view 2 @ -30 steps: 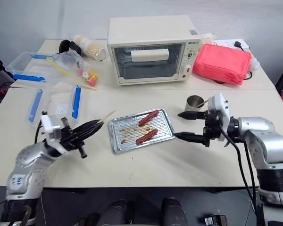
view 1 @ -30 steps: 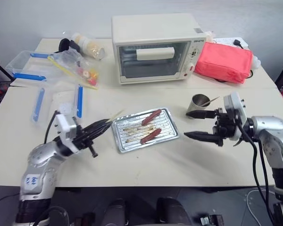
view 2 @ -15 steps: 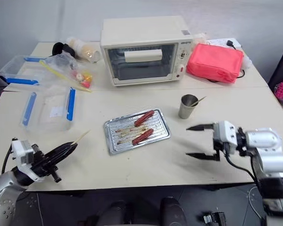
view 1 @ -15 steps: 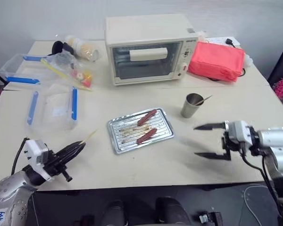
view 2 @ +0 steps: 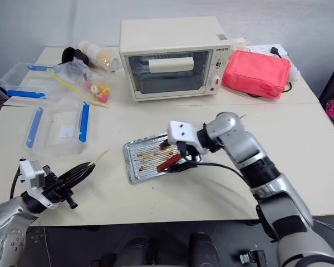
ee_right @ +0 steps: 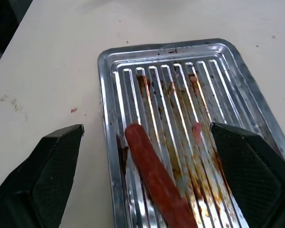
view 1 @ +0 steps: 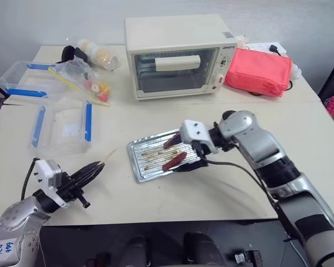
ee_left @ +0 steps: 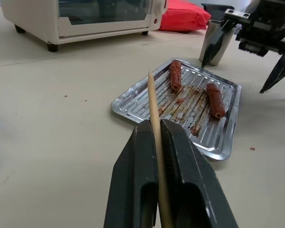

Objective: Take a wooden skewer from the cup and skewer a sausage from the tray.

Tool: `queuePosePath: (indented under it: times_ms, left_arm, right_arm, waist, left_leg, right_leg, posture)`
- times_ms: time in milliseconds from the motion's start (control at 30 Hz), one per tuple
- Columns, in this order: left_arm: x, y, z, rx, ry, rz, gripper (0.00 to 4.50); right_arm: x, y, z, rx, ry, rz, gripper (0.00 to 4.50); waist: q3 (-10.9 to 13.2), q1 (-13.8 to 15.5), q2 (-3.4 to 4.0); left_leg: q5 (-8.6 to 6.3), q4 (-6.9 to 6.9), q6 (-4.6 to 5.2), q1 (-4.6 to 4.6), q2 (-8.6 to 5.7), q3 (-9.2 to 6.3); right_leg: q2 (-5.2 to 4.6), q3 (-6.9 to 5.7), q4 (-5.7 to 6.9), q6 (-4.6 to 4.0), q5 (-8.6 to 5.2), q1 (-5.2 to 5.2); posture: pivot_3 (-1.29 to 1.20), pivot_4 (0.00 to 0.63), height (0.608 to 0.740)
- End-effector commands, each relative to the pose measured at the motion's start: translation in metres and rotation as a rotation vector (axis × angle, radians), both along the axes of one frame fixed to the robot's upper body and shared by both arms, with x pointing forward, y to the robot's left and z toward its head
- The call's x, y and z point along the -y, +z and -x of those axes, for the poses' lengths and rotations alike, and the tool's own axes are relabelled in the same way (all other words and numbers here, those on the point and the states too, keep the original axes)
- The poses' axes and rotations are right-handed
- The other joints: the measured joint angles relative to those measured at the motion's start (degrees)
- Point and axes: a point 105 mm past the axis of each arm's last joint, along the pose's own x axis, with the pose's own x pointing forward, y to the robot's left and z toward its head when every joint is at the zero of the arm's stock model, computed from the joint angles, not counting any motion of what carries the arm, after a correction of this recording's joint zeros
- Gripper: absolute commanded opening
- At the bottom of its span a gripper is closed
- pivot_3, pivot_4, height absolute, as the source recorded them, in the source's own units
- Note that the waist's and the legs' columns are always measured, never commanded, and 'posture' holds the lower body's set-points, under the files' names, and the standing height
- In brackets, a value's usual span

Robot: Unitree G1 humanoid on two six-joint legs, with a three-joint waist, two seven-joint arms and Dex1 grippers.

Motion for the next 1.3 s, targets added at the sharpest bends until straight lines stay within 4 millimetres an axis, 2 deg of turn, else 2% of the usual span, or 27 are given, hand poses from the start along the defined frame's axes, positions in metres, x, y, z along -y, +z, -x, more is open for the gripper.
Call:
queuePosePath:
  times_ms: [33,100,233,867,967,1100,1300]
  left_arm:
    - [0.004,0.006,0.003,0.035,-0.002,-0.005,0.0]
    - [0.007,0.007,0.002,0.04,-0.004,-0.003,0.0]
    - [0.01,0.009,0.0,0.048,-0.007,0.003,0.0]
    - [0.012,0.011,-0.003,0.056,-0.012,0.005,0.0]
    - [0.011,0.01,-0.003,0.056,-0.01,0.004,0.0]
    - [0.011,0.01,-0.002,0.054,-0.011,0.002,0.0]
    - [0.012,0.009,-0.002,0.042,-0.049,-0.023,0.0]
  right_arm:
    - [-0.002,0.002,-0.003,0.025,0.008,0.024,4.07]
    - [-0.002,-0.001,-0.004,0.028,0.016,0.044,3.63]
    - [-0.001,-0.008,-0.006,0.046,0.032,0.087,2.32]
    - [-0.009,-0.028,-0.014,0.031,0.007,0.117,2.32]
    - [-0.008,-0.03,-0.012,0.018,0.019,0.123,1.74]
    - [-0.009,-0.028,-0.011,0.016,0.025,0.11,0.52]
    - [-0.009,-0.021,-0.009,0.018,0.03,0.086,0.52]
  waist:
    - [0.0,0.0,0.0]
    - [0.0,0.0,0.0]
    - [0.0,-0.1,0.0]
    - [0.0,-0.2,0.0]
    - [0.0,-0.2,0.0]
    - [0.0,-0.2,0.0]
    - [0.0,-0.3,0.0]
  left_leg:
    - [0.0,0.01,0.0,0.0,-0.01,0.0]
    - [0.0,0.01,0.0,0.0,-0.01,0.01]
    - [0.0,0.02,0.0,0.03,-0.01,0.05]
    - [0.0,0.03,-0.01,0.04,0.01,0.08]
    - [0.0,0.02,-0.01,0.05,0.01,0.09]
    - [0.0,0.03,-0.01,0.05,0.01,0.08]
    - [0.0,0.02,-0.01,0.07,0.01,0.09]
  right_leg:
    - [0.0,-0.01,0.0,0.0,0.0,0.0]
    - [0.0,-0.01,0.03,0.0,0.0,0.0]
    - [0.03,-0.02,0.13,0.0,0.0,-0.04]
    - [0.03,-0.06,0.21,0.0,0.0,-0.07]
    - [0.03,-0.06,0.21,0.0,0.0,-0.07]
    - [0.04,-0.06,0.21,0.0,0.0,-0.07]
    - [0.03,-0.06,0.23,0.0,0.0,-0.06]
  posture:
    - [0.0,0.15,0.74]
    - [0.0,0.15,0.74]
    - [0.0,0.15,0.74]
    - [0.0,0.15,0.74]
    - [0.0,0.15,0.74]
    - [0.0,0.15,0.74]
    - [0.0,0.15,0.74]
